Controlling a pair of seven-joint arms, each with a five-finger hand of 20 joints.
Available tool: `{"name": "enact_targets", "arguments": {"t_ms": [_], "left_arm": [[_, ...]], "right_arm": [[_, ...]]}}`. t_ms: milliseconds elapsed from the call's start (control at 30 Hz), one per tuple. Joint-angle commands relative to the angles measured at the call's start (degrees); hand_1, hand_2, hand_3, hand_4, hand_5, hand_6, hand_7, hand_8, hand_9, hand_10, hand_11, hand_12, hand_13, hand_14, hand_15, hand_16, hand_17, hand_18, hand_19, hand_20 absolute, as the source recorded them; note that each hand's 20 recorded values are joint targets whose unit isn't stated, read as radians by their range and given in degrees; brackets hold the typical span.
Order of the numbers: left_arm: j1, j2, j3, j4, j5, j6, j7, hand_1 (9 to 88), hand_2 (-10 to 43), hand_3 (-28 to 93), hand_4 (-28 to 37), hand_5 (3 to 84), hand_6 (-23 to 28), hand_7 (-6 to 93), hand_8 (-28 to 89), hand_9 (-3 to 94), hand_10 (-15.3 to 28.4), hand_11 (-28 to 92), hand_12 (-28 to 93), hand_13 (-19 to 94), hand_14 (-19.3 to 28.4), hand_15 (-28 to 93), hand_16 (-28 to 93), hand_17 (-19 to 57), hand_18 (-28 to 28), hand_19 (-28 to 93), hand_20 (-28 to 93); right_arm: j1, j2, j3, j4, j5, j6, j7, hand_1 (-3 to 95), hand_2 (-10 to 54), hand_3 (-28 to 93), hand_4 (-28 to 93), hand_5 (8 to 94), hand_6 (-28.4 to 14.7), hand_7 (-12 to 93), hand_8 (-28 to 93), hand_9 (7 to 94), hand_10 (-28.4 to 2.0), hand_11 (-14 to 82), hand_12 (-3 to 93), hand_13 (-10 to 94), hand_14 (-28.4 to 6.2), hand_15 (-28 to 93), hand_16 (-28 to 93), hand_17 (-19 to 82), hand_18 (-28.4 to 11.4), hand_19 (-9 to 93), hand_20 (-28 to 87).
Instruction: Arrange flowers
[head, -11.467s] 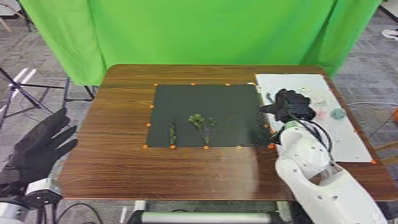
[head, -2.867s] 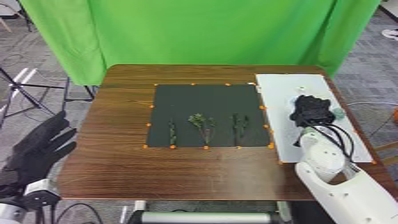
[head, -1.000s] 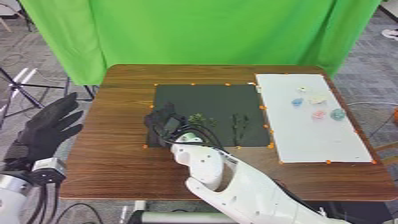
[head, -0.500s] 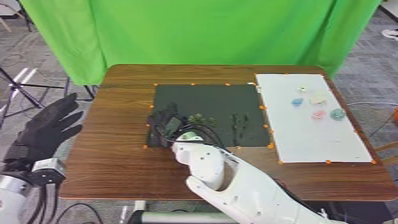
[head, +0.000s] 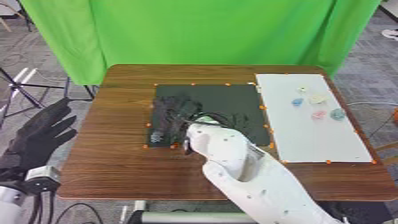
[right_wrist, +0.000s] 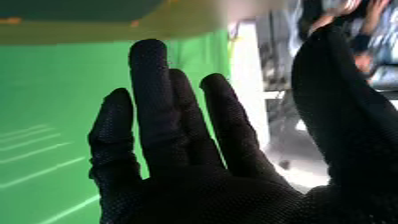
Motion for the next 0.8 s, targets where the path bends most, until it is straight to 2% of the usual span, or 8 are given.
{"name": "enact_targets", "arguments": {"t_ms": [33,100,167,267,467,800], "left_arm": [[3.3,-2.56,-0.81,-1.22,0.49,0.95,0.97,23.4,-0.4,71,-28.3,21.1,0.2,18.9,-10,16.6,8.6,10,20,12,11.6,15,7,-12.4,17.7,35,10],[3.7,-2.91,-0.82,-1.34,0.56,1.15,1.31,23.5,-0.4,71,-28.3,21.1,0.2,18.9,-10,16.6,8.6,10,20,12,11.6,15,7,-12.4,17.7,35,10],[4.0,-3.18,-0.95,-1.37,0.56,0.91,1.5,23.5,-0.4,71,-28.3,21.2,0.2,18.9,-10,16.7,8.6,10,20,12,11.6,15,7,-12.4,17.8,35,10],[4.2,-3.23,-1.02,-1.41,0.51,1.07,1.52,23.5,-0.4,71,-28.3,21.1,0.2,18.9,-10,16.6,8.6,10,20,12,11.6,15,7,-12.4,17.8,35,10],[3.9,-3.13,-0.76,-1.19,0.53,0.65,1.5,23.5,-0.4,71,-28.3,21.1,0.2,18.9,-10,16.7,8.6,10,20,12,11.7,15,7,-12.5,17.8,35,10],[3.5,-2.68,-0.65,-0.83,0.47,0.47,1.43,23.5,-0.3,71,-28.3,21.1,0.2,19.0,-10,16.6,8.6,10,20,12,11.6,15,7,-12.5,17.9,35,10]], "right_arm": [[-3.3,16.1,13.7,1.4,1.7,6.3,9.4,26.5,-9.5,86,-28,30.9,-6.8,24,-10,34.5,-15.8,20.3,24.8,38,-11.7,54,19,10,-20.8,71,54],[-5.1,19.3,16.6,3.0,2.4,9.5,11.8,26.8,-9.5,87,-28,30.9,-6.8,24,-10,34.4,-15.8,20.3,25.0,37,-11.8,55,19,10,-20.8,71,54],[-6.4,22.2,18.4,4.5,1.1,10.7,14.5,27.4,-9.5,87,-28,31.5,-7.0,25,-11,34.8,-16.2,23.4,25.6,36,-12.4,62,19,11,-20.5,74,55],[-9.0,25.1,21.7,6.1,0.9,11.8,17.4,28.0,-9.5,87,-28,33.0,-6.7,27,-11,36.2,-16.0,25.8,25.8,36,-12.6,65,19,12,-20.5,75,55],[-12.6,28.4,25.3,7.0,0.7,10.4,19.8,28.9,-9.5,88,-28,34.6,-6.1,28,-12,38.5,-15.5,27.4,25.2,39,-12.0,64,18,13,-20.3,75,55],[-14.4,30.2,26.5,8.7,2.0,7.1,19.5,29.5,-9.5,88,-28,36.6,-5.2,31,-14,39.3,-15.0,30.3,25.8,40,-11.4,64,18,13,-20.2,75,54]]}}
